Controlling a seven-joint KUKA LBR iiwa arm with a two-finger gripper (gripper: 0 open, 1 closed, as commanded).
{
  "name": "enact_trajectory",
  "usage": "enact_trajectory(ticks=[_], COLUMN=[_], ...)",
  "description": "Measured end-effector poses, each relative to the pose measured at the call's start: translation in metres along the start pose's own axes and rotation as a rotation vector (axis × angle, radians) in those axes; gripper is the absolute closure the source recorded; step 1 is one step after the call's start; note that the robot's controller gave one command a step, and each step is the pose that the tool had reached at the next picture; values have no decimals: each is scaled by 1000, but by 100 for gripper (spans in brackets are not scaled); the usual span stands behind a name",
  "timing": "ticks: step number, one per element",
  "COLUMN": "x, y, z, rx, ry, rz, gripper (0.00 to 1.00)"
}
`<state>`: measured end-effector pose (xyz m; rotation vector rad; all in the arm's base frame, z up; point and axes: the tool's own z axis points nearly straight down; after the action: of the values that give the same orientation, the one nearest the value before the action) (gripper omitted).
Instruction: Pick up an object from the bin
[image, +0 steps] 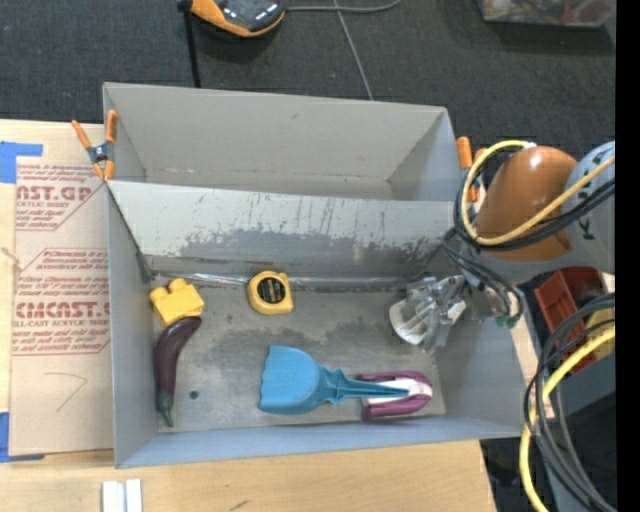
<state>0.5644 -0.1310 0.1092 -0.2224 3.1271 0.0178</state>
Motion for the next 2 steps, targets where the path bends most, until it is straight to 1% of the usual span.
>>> enact_trajectory(ticks=[1, 2], x=[-13, -5], y=[3, 8], z=[-40, -83], rx=[-3, -6], ry=[-11, 4], rz=[17, 16], gripper=[100, 100])
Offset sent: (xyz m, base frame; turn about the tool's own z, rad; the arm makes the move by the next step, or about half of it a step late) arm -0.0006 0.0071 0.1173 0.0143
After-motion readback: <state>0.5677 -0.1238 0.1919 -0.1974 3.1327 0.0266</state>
